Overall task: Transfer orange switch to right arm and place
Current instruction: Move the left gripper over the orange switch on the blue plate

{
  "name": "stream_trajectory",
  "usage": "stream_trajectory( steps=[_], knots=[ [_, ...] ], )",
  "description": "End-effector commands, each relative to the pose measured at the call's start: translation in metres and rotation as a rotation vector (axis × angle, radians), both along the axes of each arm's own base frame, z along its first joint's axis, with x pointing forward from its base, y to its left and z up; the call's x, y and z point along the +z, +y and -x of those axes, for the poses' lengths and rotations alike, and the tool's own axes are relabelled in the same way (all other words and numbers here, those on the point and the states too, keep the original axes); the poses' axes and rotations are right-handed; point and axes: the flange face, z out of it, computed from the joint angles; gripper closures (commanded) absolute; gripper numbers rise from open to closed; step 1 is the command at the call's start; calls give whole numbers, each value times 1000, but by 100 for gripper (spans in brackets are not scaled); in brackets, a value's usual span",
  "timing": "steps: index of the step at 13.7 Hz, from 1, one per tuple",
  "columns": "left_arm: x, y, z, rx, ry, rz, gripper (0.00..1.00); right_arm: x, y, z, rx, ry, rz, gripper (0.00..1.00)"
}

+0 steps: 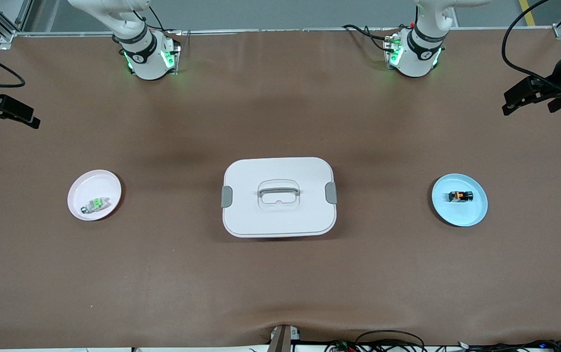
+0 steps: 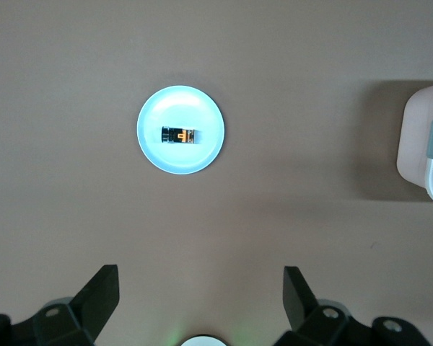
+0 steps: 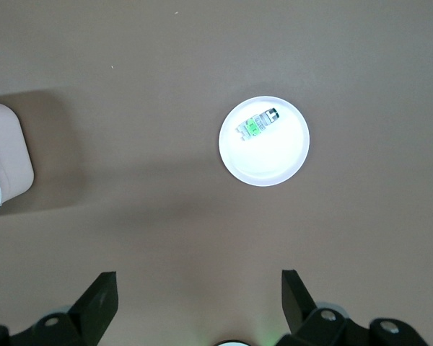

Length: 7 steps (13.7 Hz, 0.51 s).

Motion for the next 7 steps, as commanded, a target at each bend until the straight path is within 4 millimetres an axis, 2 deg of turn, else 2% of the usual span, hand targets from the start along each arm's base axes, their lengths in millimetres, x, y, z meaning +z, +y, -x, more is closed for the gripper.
stream_trajectory(
  steps=[1, 7],
  knots=[
    [4, 0, -2, 6, 8, 1, 0, 5, -1, -2, 7, 2, 13, 0],
    [-3, 3, -7, 2, 22, 3, 0, 5, -1, -2, 7, 2, 13, 0]
  ],
)
